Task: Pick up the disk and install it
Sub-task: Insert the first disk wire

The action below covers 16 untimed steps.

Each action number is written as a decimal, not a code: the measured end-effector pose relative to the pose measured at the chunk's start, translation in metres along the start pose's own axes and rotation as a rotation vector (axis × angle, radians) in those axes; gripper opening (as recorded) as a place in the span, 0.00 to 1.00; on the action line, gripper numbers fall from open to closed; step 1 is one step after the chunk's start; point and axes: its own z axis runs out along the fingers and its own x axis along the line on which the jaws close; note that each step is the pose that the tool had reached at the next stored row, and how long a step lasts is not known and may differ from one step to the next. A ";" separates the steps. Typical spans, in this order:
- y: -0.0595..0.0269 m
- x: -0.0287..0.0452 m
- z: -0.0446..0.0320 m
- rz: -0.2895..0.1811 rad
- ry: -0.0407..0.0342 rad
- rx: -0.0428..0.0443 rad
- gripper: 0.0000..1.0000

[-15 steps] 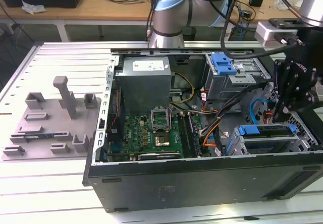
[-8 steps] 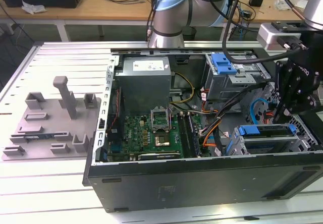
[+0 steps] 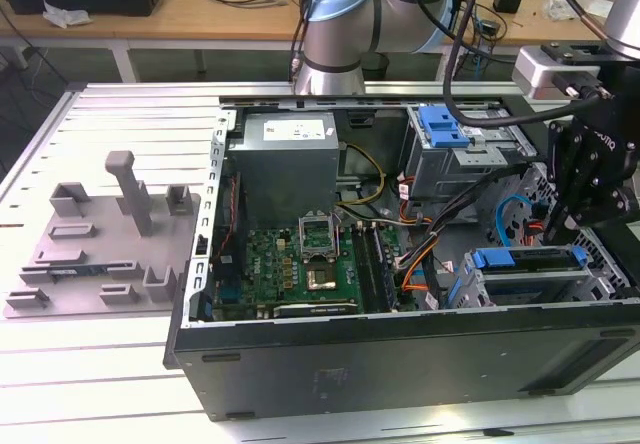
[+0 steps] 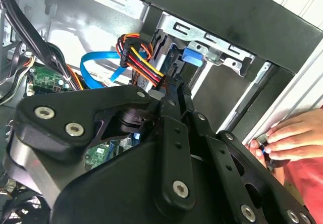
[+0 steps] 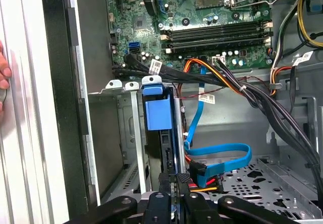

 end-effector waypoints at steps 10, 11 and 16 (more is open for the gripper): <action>0.0000 -0.0003 0.0014 0.000 -0.0001 0.0000 0.16; 0.0001 -0.0005 0.0015 0.000 -0.0003 -0.0001 0.16; 0.0001 -0.0011 0.0023 0.000 0.0002 0.0000 0.16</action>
